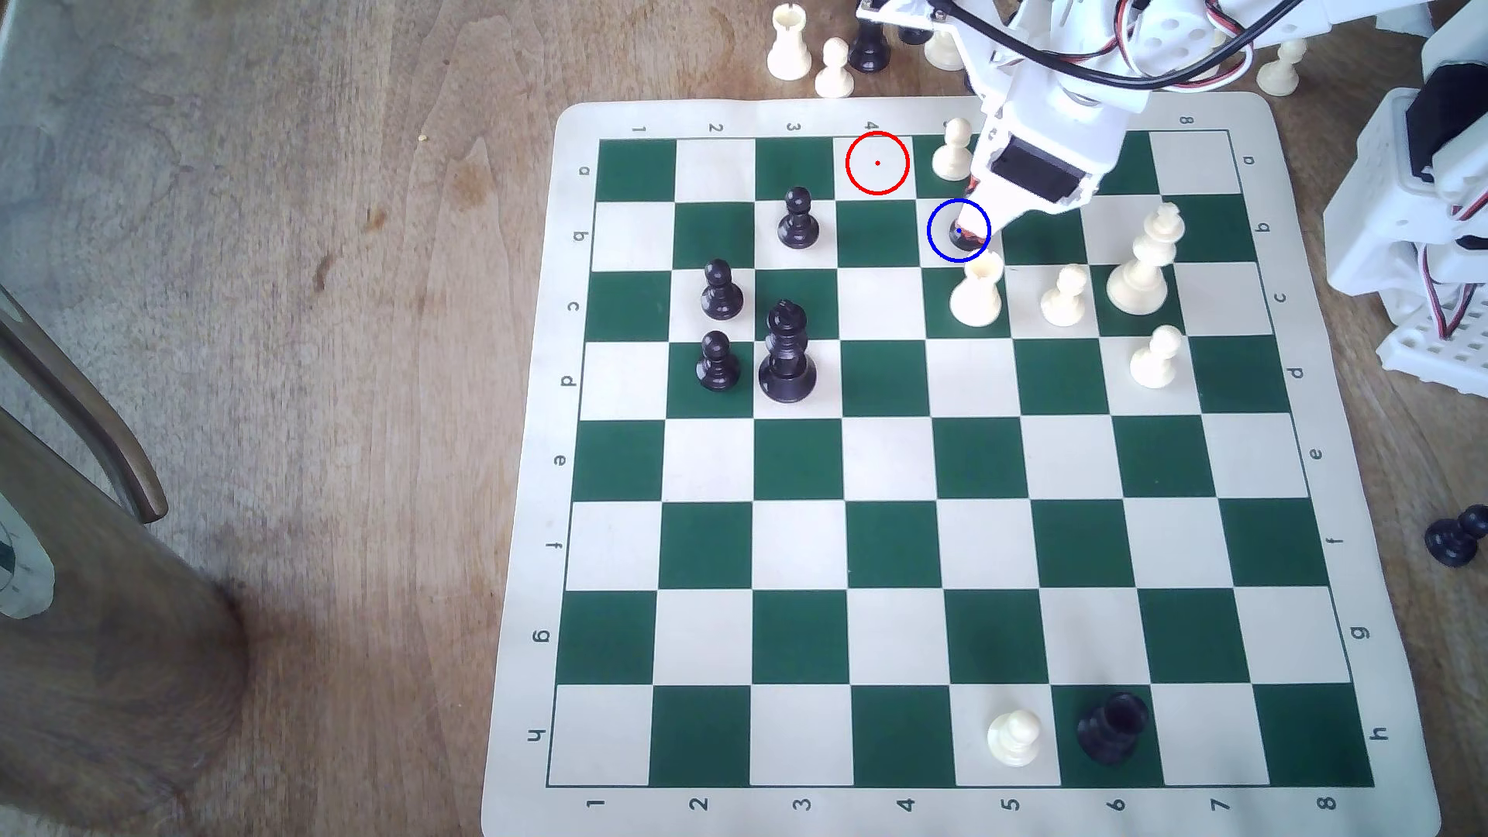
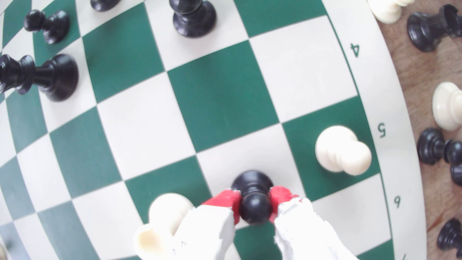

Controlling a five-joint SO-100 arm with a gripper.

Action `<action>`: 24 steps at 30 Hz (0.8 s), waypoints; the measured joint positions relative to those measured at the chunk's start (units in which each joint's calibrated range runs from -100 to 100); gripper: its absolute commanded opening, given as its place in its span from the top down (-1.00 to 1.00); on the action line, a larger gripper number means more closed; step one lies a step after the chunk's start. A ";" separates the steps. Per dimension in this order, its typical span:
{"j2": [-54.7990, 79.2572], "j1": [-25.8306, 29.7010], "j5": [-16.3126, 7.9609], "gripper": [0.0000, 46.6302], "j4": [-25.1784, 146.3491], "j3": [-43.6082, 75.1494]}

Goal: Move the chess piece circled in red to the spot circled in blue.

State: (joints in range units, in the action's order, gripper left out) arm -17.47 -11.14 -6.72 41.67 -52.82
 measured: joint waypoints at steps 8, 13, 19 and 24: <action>0.08 -1.47 -0.44 0.03 -6.61 -5.24; -3.35 -1.55 -0.54 0.05 -7.57 -6.69; -7.88 -2.58 -0.54 0.09 -5.10 -6.69; -16.25 -2.58 -0.54 0.06 -0.08 -6.69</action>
State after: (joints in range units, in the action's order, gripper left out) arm -33.72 -13.72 -7.25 41.59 -59.51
